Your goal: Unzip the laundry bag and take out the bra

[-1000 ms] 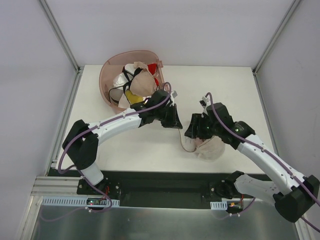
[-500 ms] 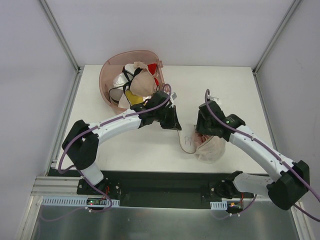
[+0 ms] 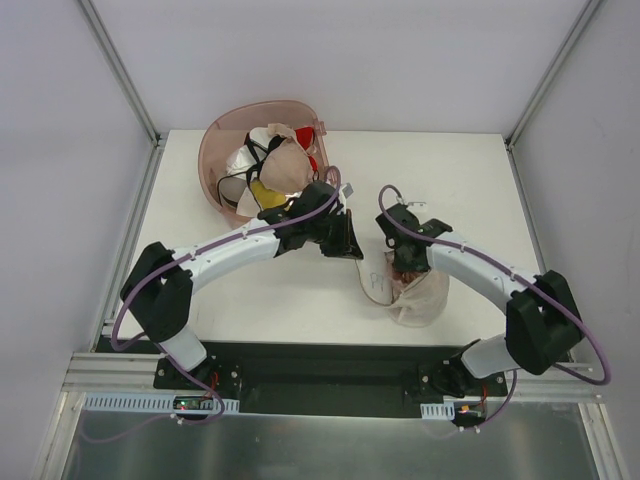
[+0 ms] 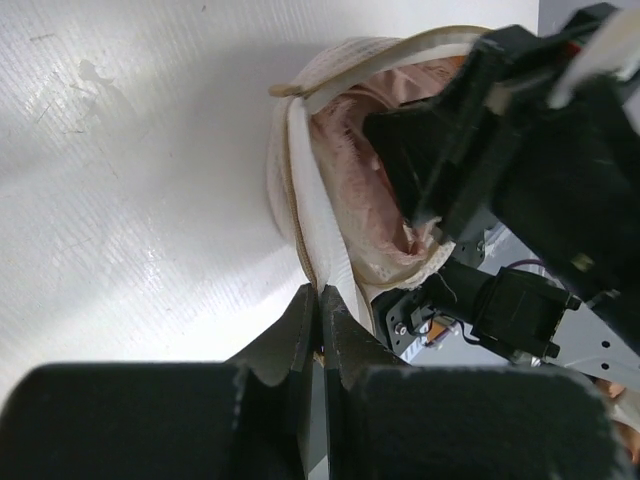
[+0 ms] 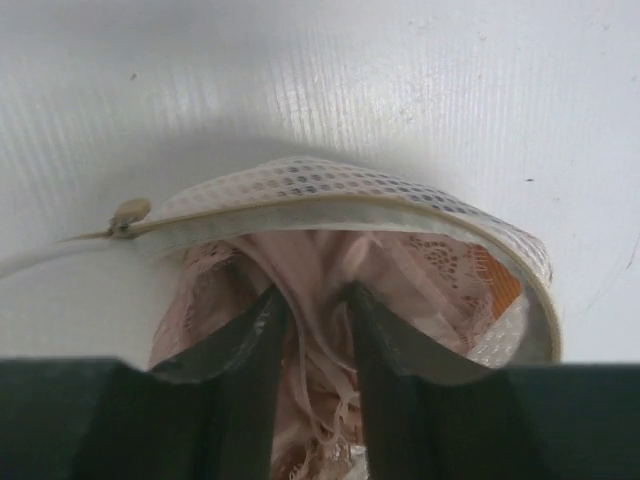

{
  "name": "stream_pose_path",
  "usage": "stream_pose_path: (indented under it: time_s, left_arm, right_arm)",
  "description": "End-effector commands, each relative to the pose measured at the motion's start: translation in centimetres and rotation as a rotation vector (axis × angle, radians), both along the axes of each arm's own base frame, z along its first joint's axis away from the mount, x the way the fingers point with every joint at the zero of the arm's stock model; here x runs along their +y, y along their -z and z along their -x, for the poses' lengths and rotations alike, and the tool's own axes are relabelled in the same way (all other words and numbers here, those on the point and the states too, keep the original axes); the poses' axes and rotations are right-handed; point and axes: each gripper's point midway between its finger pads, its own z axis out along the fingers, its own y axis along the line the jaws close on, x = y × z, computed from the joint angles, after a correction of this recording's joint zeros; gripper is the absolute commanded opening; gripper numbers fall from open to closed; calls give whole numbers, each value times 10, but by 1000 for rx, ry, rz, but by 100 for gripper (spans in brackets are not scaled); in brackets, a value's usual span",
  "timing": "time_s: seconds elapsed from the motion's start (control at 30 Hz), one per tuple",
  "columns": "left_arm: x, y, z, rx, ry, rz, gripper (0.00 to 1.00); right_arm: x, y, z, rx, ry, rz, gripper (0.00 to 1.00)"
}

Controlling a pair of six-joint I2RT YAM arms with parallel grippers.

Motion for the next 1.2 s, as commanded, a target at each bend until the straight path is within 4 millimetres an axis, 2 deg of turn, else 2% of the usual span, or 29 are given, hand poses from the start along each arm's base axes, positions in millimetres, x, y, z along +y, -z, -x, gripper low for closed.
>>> stream_pose_path:
  time_s: [0.0,0.03,0.07,0.13,0.17,0.23,0.3,0.37,0.43,0.5,0.57,0.7,0.83,0.93,1.0,1.03,1.07,1.1,1.13,1.17]
  left_arm:
    - [4,-22,2,-49,8,43,0]
    - [4,-23,2,-51,6,45,0]
    - [4,-22,2,-48,3,42,0]
    - [6,-24,4,-40,-5,48,0]
    - [7,-22,5,-35,-5,46,0]
    - [7,-20,5,-38,-4,41,0]
    - [7,-16,3,-37,-7,31,0]
    - [4,-11,2,-28,0,24,0]
    - [3,-8,0,-31,3,16,0]
    - [3,3,-1,-13,-1,-3,0]
    - [2,11,0,6,9,-12,0]
    - [0,19,1,25,19,-21,0]
    - [-4,20,1,30,36,-14,0]
    - [-11,10,0,7,73,13,0]
    - [-14,0,0,-24,108,32,0]
    - [-15,-5,0,-41,114,41,8]
    - [-14,-8,0,-52,120,43,22]
    - [-13,-10,-3,-76,117,40,37]
    - [-12,-18,-3,-96,119,49,61]
    - [-10,-21,-3,-111,123,49,69]
  right_arm:
    - [0,10,-4,19,-8,32,20]
    - [2,7,-5,15,-11,17,7]
    - [9,-5,-4,-15,-29,-44,1]
    - [26,-20,-7,-97,-82,-166,1]
    - [37,-49,-3,-175,-124,-287,1]
    - [48,-82,-4,-277,-168,-402,1]
    - [60,-135,4,-372,-245,-532,1]
    - [75,-167,16,-394,-333,-644,1]
    - [93,-208,34,-444,-437,-794,1]
    - [100,-240,45,-508,-478,-915,1]
    - [104,-256,55,-526,-508,-986,1]
    - [98,-286,65,-614,-520,-1057,1]
    - [83,-287,53,-664,-458,-1023,1]
    - [76,-282,45,-658,-415,-981,1]
    - [71,-287,45,-664,-404,-964,1]
    - [68,-290,43,-680,-400,-950,1]
    - [65,-295,43,-696,-397,-945,1]
    - [62,-306,44,-722,-397,-947,1]
    - [59,-313,44,-742,-393,-943,1]
    - [56,-316,43,-747,-393,-926,1]
